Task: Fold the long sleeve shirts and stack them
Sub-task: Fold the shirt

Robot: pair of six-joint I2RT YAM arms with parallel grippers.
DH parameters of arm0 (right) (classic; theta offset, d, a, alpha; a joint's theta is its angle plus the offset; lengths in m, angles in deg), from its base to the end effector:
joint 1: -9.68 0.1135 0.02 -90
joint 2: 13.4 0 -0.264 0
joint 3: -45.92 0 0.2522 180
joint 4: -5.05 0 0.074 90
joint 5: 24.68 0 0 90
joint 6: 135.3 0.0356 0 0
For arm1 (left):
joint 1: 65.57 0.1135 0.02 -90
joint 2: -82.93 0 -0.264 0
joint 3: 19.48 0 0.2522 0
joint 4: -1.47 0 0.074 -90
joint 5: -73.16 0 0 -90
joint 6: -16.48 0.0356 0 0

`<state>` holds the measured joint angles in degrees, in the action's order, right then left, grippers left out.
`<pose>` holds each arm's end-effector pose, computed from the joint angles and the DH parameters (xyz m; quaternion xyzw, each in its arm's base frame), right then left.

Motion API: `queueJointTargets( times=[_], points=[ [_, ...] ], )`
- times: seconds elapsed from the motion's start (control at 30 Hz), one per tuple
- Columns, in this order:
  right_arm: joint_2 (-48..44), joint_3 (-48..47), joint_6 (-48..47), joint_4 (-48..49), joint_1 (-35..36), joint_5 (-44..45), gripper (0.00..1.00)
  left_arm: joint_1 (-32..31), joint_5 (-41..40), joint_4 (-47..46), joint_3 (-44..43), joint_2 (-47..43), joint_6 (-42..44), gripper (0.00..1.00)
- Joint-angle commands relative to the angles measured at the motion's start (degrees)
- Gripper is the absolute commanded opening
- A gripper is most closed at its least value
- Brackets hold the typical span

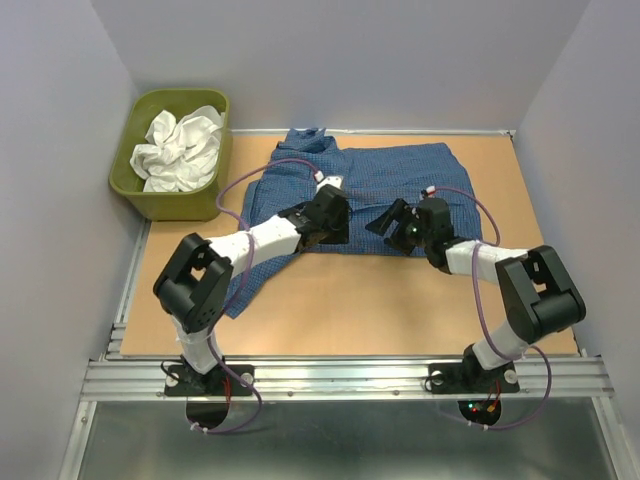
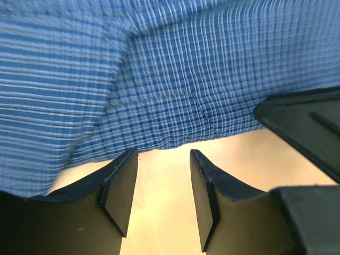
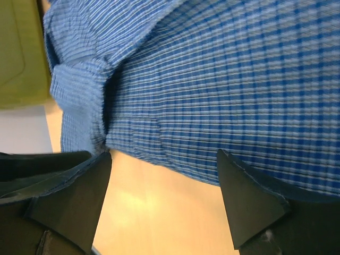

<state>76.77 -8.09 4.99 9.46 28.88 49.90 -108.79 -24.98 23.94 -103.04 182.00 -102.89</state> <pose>0.2958 0.1130 0.1717 0.1691 0.8515 0.3712 0.3295 0.2882 -0.2639 0.2395 0.0772 0.8937 -0.2075 0.3903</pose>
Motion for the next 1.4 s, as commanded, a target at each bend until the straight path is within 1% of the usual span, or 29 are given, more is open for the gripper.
queueJointTargets(
  times=[0.0,0.1,0.23,0.33,0.43,0.53,0.63,0.73,0.77,0.83,0.87,0.93,1.0,1.07,1.17,1.2,1.23,1.3,1.37],
  points=[
    [-0.78,5.08,1.93,9.42,-0.30,5.22,0.84,-1.60,1.37,-3.34,-1.92,4.54,0.27,0.52],
    [-1.57,8.94,2.01,9.51,-2.41,6.10,0.84,-1.69,1.38,-3.61,-1.83,7.97,0.01,0.51],
    [-2.80,13.86,3.07,9.51,-6.97,7.51,0.84,-1.52,0.23,-3.00,-1.22,10.79,-1.22,0.50],
    [-4.12,15.99,3.07,9.51,-11.72,6.99,0.83,-1.43,-0.12,-2.91,-0.51,11.85,-1.66,0.49],
    [-6.66,18.44,2.72,9.51,-17.95,6.20,0.83,-0.64,0.05,-2.38,0.10,12.55,-2.80,0.48],
    [-9.47,19.33,1.84,9.25,-21.74,5.58,0.83,-0.02,0.76,-2.47,0.63,12.91,-3.24,0.47],
    [-12.11,20.03,1.75,8.72,-28.58,5.05,0.83,0.68,1.02,-2.47,1.33,12.73,-3.51,0.47],
    [-12.91,20.30,1.22,7.76,-32.90,6.27,0.83,1.21,1.46,-2.47,1.68,12.56,-3.59,0.47],
    [-12.74,20.47,1.57,7.58,-36.13,6.89,0.83,1.21,1.72,-2.38,1.68,12.47,-3.59,0.47],
    [-12.21,21.79,2.71,7.31,-39.57,9.09,0.83,1.21,1.99,-2.47,1.68,12.12,-3.51,0.47],
    [-11.95,22.14,4.20,7.31,-43.07,9.27,0.83,1.21,2.69,-2.56,1.60,11.94,-3.51,0.47],
    [-11.68,22.85,5.61,7.31,-47.21,8.74,0.82,1.21,3.83,-2.30,1.25,11.06,-3.16,0.47],
    [-13.08,22.32,4.83,7.05,-48.03,7.69,0.82,1.12,5.41,-2.12,1.16,10.19,-3.33,0.48],
    [-14.84,19.69,1.49,4.60,-47.94,6.29,0.82,1.12,6.03,-1.77,1.16,7.99,-3.86,0.52],
    [-18.53,16.10,-1.92,-2.42,-47.94,5.58,0.82,1.30,5.16,-0.72,0.98,3.69,-4.91,0.60],
    [-19.32,15.30,-2.90,-3.40,-47.94,5.40,0.82,1.30,4.63,-0.19,0.89,1.33,-5.09,0.67],
    [-20.46,14.59,-4.47,-4.19,-47.68,5.23,0.82,1.39,4.10,0.16,1.07,0.00,-5.26,0.70],
    [-20.39,12.58,-6.06,-5.60,-46.37,3.39,0.82,2.87,3.22,0.52,2.12,-3.59,-5.88,0.77],
    [-19.16,10.29,-10.54,-8.40,-40.93,3.99,0.83,4.80,2.61,1.39,3.61,-5.63,-6.23,0.80]
  ],
)
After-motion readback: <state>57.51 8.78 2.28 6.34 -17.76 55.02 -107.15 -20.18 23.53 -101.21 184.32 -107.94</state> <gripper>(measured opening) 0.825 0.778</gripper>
